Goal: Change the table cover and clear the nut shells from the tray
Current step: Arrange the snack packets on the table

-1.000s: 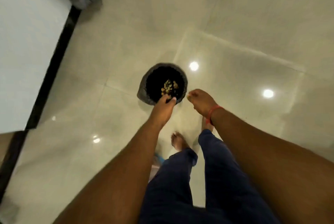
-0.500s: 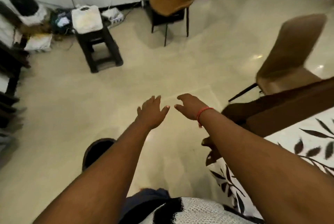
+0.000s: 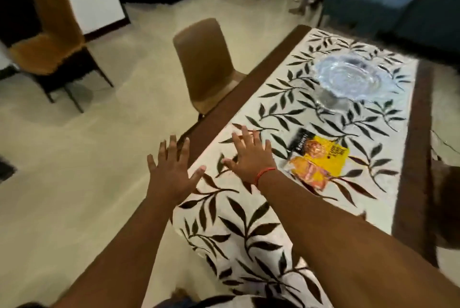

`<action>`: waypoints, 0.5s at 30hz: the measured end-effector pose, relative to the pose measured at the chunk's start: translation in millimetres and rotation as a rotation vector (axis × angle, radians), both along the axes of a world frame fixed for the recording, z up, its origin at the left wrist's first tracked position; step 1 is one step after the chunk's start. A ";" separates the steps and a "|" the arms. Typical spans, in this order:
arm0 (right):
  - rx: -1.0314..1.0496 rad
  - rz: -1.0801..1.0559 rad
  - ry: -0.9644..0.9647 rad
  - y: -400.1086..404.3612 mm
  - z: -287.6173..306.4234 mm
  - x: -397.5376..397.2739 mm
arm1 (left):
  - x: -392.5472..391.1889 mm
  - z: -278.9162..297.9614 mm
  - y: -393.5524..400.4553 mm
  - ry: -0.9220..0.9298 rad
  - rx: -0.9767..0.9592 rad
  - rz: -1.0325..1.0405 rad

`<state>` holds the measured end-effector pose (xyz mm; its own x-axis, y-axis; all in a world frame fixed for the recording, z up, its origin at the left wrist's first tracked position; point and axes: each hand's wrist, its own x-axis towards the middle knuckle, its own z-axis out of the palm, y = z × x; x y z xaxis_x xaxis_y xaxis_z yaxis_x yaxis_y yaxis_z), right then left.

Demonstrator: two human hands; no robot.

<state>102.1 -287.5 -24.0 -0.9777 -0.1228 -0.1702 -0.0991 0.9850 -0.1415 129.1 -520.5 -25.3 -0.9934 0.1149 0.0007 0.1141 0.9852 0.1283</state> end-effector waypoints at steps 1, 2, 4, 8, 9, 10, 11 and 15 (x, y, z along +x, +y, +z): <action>-0.009 -0.036 -0.010 18.4 -3.8 5.8 | -2.2 -1.3 18.9 -0.007 -0.015 -0.039; -0.015 -0.073 -0.016 34.8 -8.0 11.8 | -5.1 -3.3 35.6 -0.015 -0.020 -0.079; -0.034 -0.152 -0.037 60.1 -15.2 23.3 | -9.5 -9.4 62.3 -0.039 -0.019 -0.144; -0.080 -0.338 -0.091 99.1 -28.0 58.3 | -10.7 -30.3 113.8 -0.163 -0.014 -0.280; -0.073 -0.374 -0.097 109.4 -31.3 68.7 | -10.3 -36.9 127.2 -0.186 -0.004 -0.311; -0.069 -0.411 -0.109 121.8 -32.4 80.2 | -10.6 -43.9 143.9 -0.207 0.003 -0.348; -0.062 -0.438 -0.122 134.7 -33.0 90.3 | -10.4 -49.3 160.7 -0.228 0.008 -0.376; -0.049 -0.551 -0.190 197.4 -36.6 132.0 | 4.8 -61.6 235.2 -0.246 0.028 -0.481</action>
